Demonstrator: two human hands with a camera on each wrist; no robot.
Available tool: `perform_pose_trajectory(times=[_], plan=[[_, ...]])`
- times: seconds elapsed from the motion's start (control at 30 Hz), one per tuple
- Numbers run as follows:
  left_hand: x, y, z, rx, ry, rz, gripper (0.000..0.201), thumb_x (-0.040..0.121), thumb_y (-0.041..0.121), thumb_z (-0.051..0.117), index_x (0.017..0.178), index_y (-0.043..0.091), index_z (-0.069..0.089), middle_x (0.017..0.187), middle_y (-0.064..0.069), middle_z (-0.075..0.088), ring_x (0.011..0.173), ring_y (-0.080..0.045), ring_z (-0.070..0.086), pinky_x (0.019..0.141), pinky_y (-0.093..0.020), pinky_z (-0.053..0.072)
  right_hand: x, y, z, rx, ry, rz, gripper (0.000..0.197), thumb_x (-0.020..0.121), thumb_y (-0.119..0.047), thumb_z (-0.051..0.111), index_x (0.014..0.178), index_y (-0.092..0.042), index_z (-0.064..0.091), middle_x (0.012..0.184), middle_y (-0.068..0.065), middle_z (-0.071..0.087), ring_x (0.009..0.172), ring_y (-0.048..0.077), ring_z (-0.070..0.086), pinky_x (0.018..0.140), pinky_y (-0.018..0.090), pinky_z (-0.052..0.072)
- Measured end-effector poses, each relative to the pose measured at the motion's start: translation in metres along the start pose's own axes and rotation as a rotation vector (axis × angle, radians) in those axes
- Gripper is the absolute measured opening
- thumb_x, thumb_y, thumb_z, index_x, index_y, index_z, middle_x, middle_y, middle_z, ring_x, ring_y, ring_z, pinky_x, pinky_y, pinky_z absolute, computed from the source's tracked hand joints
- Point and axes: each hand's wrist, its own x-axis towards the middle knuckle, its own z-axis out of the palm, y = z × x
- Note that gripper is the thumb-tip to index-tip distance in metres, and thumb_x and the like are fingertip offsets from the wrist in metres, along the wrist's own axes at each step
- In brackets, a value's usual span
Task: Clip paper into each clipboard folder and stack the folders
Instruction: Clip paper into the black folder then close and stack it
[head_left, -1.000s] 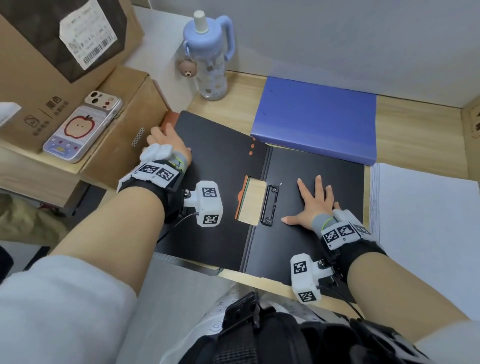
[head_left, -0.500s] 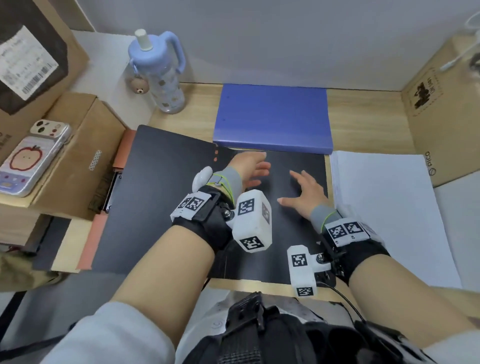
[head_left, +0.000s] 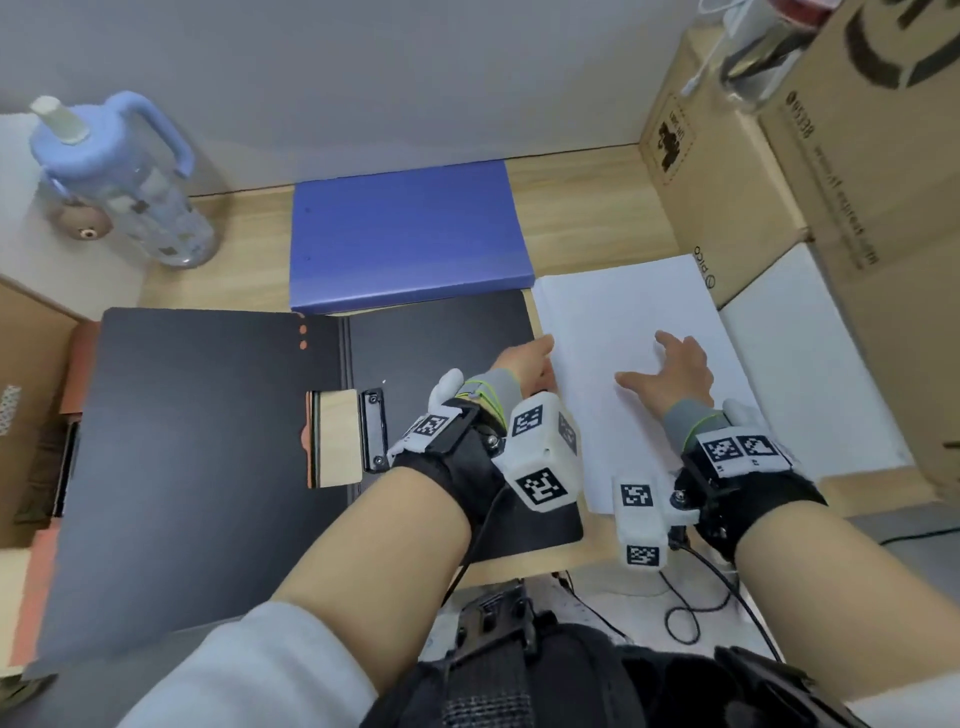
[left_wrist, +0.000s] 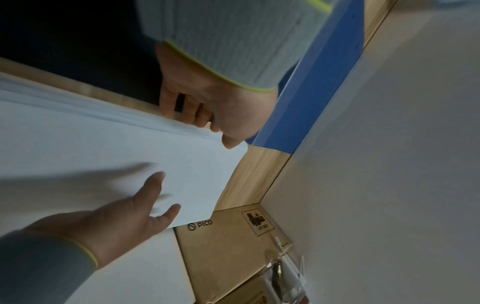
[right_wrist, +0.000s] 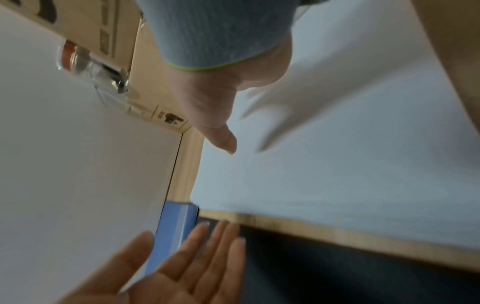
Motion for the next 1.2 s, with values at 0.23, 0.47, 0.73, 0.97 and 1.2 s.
perform_pose_trajectory(times=[0.23, 0.47, 0.73, 0.97, 1.2], plan=[[0.015, -0.008, 0.015, -0.004, 0.077, -0.086, 0.034, 0.096, 0.032, 0.048, 0.066, 0.018, 0.04, 0.069, -0.001, 0.038, 0.061, -0.017, 0.039, 0.074, -0.033, 0.037, 0.019, 0.03, -0.034, 0.011, 0.058, 0.146, 0.078, 0.083, -0.022, 0.065, 0.149, -0.016, 0.023, 0.156, 0.009, 0.017, 0.145, 0.031, 0.013, 0.116, 0.046, 0.021], [0.008, -0.006, 0.017, -0.035, 0.095, -0.053, 0.028, 0.101, 0.026, 0.042, 0.084, 0.006, 0.054, 0.073, -0.003, 0.054, 0.063, -0.017, 0.05, 0.059, -0.028, 0.042, 0.024, 0.034, -0.027, -0.083, -0.008, 0.188, 0.076, 0.082, -0.025, 0.06, 0.148, -0.012, 0.024, 0.153, 0.01, 0.02, 0.143, 0.03, 0.017, 0.115, 0.043, 0.023], [-0.006, 0.005, 0.02, -0.037, 0.047, -0.025, 0.044, 0.102, 0.028, 0.037, 0.139, 0.004, 0.04, 0.122, -0.017, 0.061, 0.086, -0.029, 0.061, 0.067, -0.033, 0.045, 0.025, 0.034, -0.02, -0.142, -0.034, 0.214, 0.078, 0.083, -0.031, 0.059, 0.148, -0.015, 0.02, 0.154, 0.003, 0.011, 0.143, 0.026, 0.011, 0.115, 0.045, 0.021], [-0.01, 0.015, 0.023, 0.055, 0.045, 0.025, 0.047, 0.101, 0.028, 0.038, 0.142, 0.005, 0.034, 0.079, -0.011, 0.055, 0.063, -0.023, 0.055, 0.042, -0.024, 0.047, 0.024, 0.034, -0.015, -0.146, -0.039, 0.218, 0.085, 0.082, -0.032, 0.062, 0.15, -0.018, 0.014, 0.156, 0.001, 0.005, 0.145, 0.024, 0.004, 0.117, 0.045, 0.018], [-0.006, 0.013, 0.028, 0.118, 0.024, 0.042, 0.028, 0.096, 0.024, 0.048, 0.12, 0.01, 0.051, 0.096, -0.006, 0.062, 0.082, -0.022, 0.06, 0.079, -0.037, 0.045, 0.022, 0.036, -0.018, -0.16, -0.062, 0.196, 0.083, 0.084, -0.031, 0.062, 0.151, -0.019, 0.014, 0.157, 0.001, 0.004, 0.145, 0.024, 0.004, 0.118, 0.042, 0.016]])
